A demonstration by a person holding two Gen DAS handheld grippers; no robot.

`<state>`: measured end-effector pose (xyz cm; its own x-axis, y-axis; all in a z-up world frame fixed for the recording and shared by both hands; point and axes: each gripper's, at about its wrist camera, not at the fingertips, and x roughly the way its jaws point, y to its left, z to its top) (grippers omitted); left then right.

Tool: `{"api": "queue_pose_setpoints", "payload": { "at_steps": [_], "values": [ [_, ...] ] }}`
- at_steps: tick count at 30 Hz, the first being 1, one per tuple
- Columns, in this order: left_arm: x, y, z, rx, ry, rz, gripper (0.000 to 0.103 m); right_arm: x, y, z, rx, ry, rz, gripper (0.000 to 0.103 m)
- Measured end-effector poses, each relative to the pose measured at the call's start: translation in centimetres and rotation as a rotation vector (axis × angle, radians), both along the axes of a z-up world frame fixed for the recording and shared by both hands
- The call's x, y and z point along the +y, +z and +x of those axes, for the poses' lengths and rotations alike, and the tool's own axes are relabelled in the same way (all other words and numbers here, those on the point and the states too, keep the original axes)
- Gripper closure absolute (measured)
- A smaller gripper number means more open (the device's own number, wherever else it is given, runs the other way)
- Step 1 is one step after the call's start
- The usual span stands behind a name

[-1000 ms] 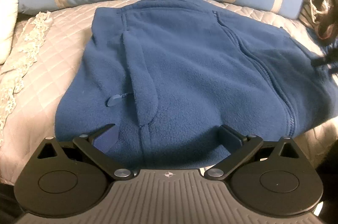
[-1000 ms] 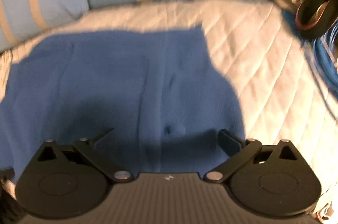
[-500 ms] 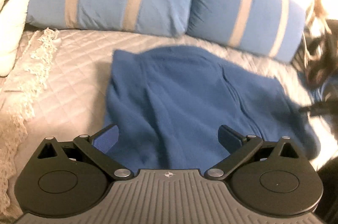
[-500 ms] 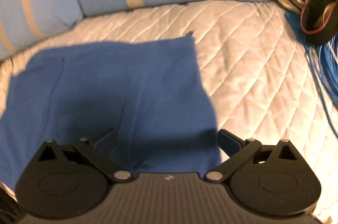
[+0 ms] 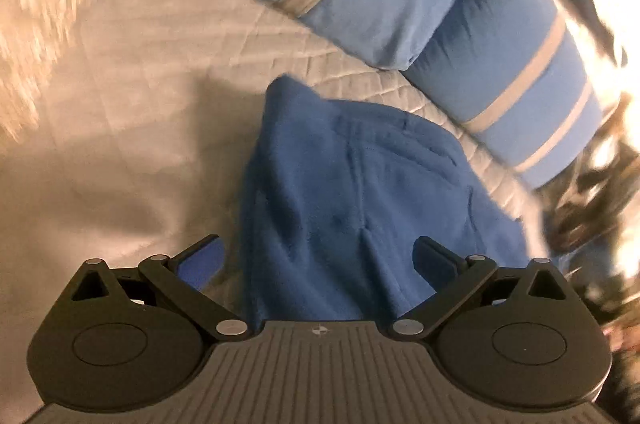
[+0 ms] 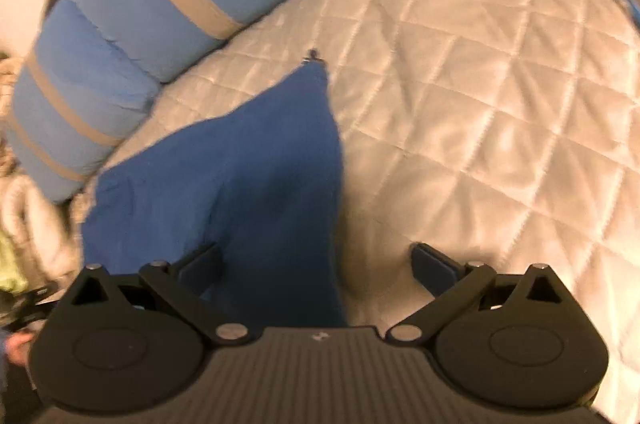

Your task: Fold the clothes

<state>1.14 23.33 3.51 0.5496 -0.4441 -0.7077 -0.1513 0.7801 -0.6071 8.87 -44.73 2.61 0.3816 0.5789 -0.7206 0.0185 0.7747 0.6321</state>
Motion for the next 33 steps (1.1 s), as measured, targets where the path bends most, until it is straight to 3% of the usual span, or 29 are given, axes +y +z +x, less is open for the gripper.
{"api": "queue_pose_setpoints", "payload": {
  "at_steps": [4,7,12,16,18,19,21,23,26,33],
  "values": [
    [1.2,-2.6,0.9,0.02,-0.008,-0.152,0.0,-0.5,-1.4,0.7,0.027,0.037,0.167,0.001],
    [1.7,-3.9,1.6,0.017,-0.026,-0.236,0.0,0.1,-3.1,0.9,0.11,0.091,0.322,0.001],
    [0.7,-4.6,2.2,-0.023,-0.097,-0.286,0.001,3.8,-3.0,1.2,0.078,0.23,0.258,0.001],
    [-1.0,-4.8,2.8,-0.022,-0.165,-0.297,0.001,5.0,-3.0,1.6,0.079,0.251,0.241,0.001],
    [-1.8,-4.8,3.2,0.0,-0.166,-0.296,0.013,5.2,-3.0,1.5,0.074,0.238,0.242,0.001],
    [-2.1,-4.9,3.3,0.024,-0.157,-0.284,0.036,5.4,-3.0,1.4,0.071,0.231,0.242,0.001],
    [-2.9,-4.7,3.4,0.066,-0.134,-0.245,0.048,6.1,-2.7,1.0,0.056,0.216,0.196,0.005],
    [-3.4,-3.9,3.5,0.083,-0.117,-0.196,0.057,6.8,-2.4,0.6,0.047,0.197,0.141,0.03],
    [-4.1,-1.9,3.1,0.071,-0.115,-0.113,0.065,7.1,-1.3,0.1,0.027,0.168,0.112,0.05],
    [-4.5,3.5,1.8,0.011,-0.152,0.029,0.07,8.0,5.0,-2.7,-0.148,0.159,0.0,0.059]
  ]
}}
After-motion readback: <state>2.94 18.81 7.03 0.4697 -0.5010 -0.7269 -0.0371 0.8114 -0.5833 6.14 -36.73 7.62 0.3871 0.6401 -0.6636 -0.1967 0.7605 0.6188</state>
